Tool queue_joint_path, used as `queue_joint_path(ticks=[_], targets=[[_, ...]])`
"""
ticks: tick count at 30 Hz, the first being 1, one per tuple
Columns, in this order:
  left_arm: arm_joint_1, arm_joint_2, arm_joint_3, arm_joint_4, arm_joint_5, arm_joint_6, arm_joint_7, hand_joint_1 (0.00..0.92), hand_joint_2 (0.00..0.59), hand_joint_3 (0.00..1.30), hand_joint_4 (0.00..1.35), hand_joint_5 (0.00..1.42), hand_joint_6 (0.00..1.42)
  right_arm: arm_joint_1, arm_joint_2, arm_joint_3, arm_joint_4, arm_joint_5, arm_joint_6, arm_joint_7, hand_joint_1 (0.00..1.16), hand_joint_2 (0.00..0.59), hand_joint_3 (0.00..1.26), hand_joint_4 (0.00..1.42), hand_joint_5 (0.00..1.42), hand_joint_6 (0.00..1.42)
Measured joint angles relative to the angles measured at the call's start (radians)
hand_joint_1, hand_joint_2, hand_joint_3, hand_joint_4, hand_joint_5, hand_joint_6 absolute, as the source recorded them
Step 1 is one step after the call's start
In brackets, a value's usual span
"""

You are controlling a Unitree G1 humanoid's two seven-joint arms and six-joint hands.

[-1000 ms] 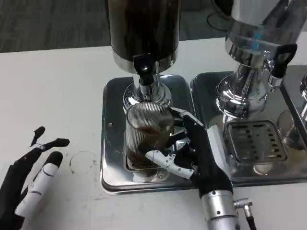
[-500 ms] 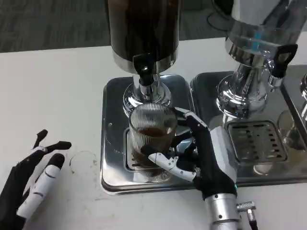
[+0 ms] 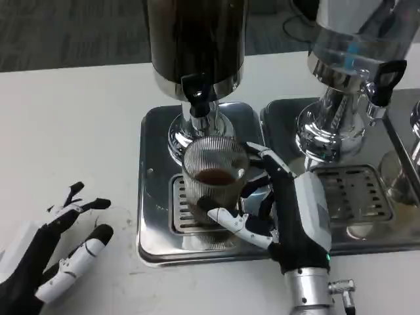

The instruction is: Grasp the cup under the faucet to collect the drink, then remove the cup.

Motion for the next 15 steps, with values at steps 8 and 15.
queue_joint_path(ticks=[8,15], targets=[[0.012,0.081,-0.037,-0.092,0.162,0.009,0.024,0.000,0.188,0.05,0.00,0.00,0.00,0.064,-0.023,0.006,-0.081,-0.021,0.014,-0.003,0.91,0.197,0.44,0.57,0.78,1.18],[0.049,0.111,-0.068,-0.152,0.258,0.063,0.032,0.000,0.165,0.00,0.00,0.00,0.00,0.083,-0.029,0.008,-0.113,-0.023,0.021,-0.003,0.91,0.195,0.44,0.57,0.78,1.18]])
